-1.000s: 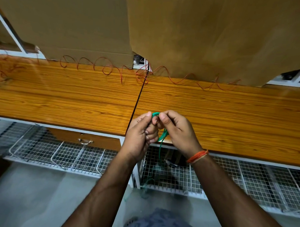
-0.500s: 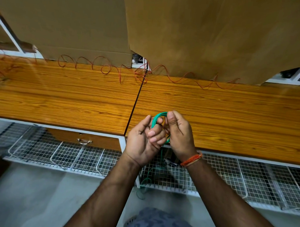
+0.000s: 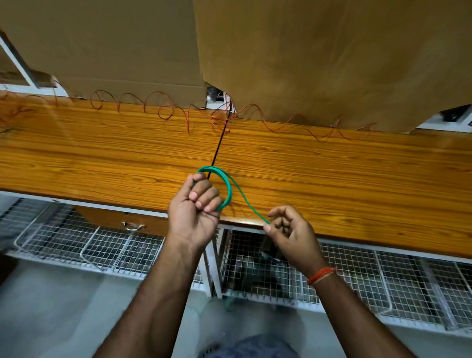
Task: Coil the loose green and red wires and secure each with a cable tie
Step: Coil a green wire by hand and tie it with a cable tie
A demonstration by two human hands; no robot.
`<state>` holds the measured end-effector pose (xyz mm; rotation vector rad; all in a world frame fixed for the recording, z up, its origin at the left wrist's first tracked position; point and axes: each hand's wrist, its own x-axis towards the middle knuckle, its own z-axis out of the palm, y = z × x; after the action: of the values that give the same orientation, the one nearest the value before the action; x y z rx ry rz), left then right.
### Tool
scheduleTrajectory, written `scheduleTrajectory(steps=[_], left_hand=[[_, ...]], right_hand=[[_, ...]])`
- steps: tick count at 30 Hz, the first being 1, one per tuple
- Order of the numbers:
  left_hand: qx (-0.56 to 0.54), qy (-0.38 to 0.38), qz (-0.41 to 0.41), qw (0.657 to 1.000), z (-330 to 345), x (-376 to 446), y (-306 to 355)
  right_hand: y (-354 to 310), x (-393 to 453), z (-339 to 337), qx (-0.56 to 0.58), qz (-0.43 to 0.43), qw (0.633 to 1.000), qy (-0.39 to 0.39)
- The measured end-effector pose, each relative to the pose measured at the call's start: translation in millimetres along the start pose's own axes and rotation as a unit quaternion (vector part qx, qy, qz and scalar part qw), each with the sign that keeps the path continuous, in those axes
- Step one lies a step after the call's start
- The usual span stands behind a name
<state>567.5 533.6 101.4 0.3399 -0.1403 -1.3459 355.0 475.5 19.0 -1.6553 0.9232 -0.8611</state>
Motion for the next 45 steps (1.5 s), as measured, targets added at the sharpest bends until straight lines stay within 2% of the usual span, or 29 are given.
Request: scheduleTrajectory(steps=[4,8,11,13,16,18,22,26,30,33,36,40,45], left_hand=[[0.011,0.038,0.076,0.996,-5,3,9],[0.162,0.07,0.136,0.975,-6,4,-4],[0.326,0.047,0.157,0.931,-3,0,-18],[0.426,0.011,0.153,0.892,0,-4,-25],[0.494,-0.049,0.136,0.858,2,-8,-32],[0.482,-0.075,0.11,0.866,2,-8,-35],[0.45,-0.056,0.062,0.889,6,-9,-32],[0.376,-0.083,0.031,0.923,9,-10,-28],[0.308,-0.102,0.025,0.946,11,-15,-30],[0.312,-0.089,0.032,0.945,13,-19,-37],[0.328,-0.076,0.015,0.942,18,-23,-47],[0.341,-0.083,0.011,0.937,20,-25,-48],[0.39,-0.119,0.027,0.913,16,-29,-45]], right_hand=[[-1,-12,-9,-0.099,-0.057,0.992,0.042],[-32,-11,-10,-0.193,-0.197,0.961,-0.014],[-61,-3,-2,-0.222,-0.285,0.932,-0.041],[-80,6,1,-0.225,-0.33,0.916,-0.024],[-103,21,1,-0.231,-0.357,0.905,0.011],[-114,30,-2,-0.229,-0.357,0.906,0.016],[-121,42,-5,-0.173,-0.338,0.924,0.04],[-108,45,0,-0.097,-0.244,0.963,0.061],[-86,37,16,-0.053,-0.143,0.988,0.028],[-79,28,29,0.036,-0.07,0.995,0.058],[-71,28,36,0.054,-0.034,0.992,0.107],[-70,27,36,0.075,-0.033,0.991,0.11],[-78,17,37,0.138,-0.044,0.985,0.091]])
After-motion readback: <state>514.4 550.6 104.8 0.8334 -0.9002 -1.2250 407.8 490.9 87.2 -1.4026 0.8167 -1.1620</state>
